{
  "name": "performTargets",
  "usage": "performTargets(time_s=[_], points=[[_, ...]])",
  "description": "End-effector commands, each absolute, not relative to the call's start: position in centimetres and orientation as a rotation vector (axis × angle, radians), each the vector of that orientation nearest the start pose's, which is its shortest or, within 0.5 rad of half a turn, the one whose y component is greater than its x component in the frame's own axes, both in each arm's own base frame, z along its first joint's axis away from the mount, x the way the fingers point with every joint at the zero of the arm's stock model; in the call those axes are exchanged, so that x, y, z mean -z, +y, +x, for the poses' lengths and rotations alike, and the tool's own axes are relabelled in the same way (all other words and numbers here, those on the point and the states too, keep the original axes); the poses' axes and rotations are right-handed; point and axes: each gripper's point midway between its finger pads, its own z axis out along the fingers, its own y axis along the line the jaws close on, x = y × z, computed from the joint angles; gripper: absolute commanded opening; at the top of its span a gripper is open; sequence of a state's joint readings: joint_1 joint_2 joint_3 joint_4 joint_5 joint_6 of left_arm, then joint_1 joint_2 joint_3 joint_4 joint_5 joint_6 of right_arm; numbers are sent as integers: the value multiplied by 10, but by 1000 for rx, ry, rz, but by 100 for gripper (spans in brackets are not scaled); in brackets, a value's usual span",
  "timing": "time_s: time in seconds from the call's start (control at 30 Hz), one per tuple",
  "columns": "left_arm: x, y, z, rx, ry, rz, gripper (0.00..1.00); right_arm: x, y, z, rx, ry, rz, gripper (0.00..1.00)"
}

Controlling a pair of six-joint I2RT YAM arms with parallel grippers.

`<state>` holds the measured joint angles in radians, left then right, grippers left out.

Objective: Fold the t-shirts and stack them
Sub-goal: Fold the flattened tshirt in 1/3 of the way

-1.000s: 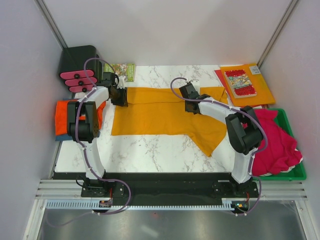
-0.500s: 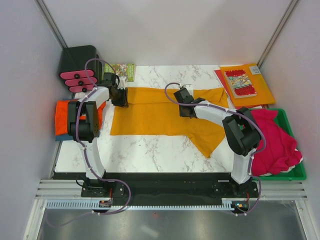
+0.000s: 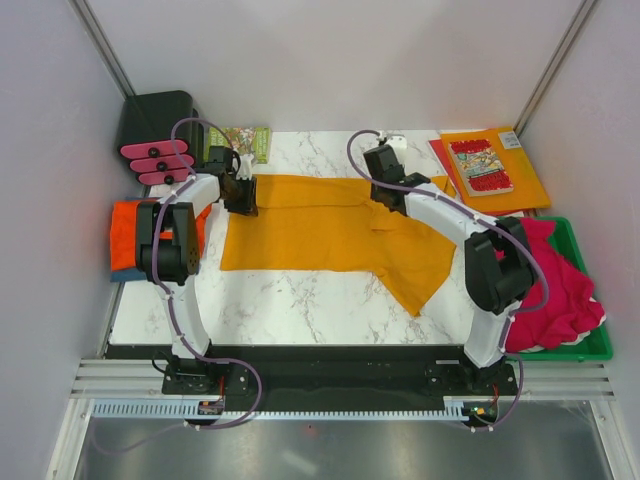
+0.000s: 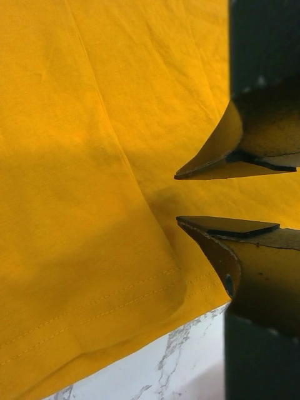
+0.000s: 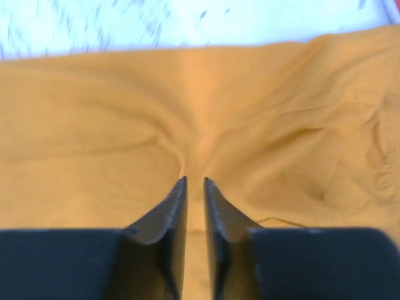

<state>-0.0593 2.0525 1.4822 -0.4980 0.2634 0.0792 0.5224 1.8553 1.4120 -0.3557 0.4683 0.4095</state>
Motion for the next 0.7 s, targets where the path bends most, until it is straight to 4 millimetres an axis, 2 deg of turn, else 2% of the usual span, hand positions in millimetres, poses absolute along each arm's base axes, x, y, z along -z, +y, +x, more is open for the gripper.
performTargets(time_s=[0.0, 0.03, 0.1, 0.17, 0.3, 0.37, 0.6, 0.67], points=[[-30, -71, 470, 329, 2584, 264, 37, -123, 147, 480, 109, 2246, 222, 8], [-30, -71, 471, 329, 2583, 263, 36, -105, 139, 481, 136, 2284, 236, 0], [-27, -71, 470, 329, 2591, 261, 36, -85, 138, 479, 145, 2325, 232, 0], [-25, -70, 470, 322, 2593, 264, 36, -73, 136, 476, 157, 2347, 237, 0], [-21, -67, 471, 298, 2602, 267, 36, -42, 133, 457, 158, 2425, 245, 0], [-21, -66, 472, 294, 2602, 266, 37, -35, 135, 449, 142, 2448, 256, 0], [-21, -69, 474, 313, 2601, 257, 37, -16, 124, 410, 162, 2517, 265, 0], [-20, -69, 473, 318, 2602, 256, 37, -17, 120, 410, 190, 2510, 264, 0]])
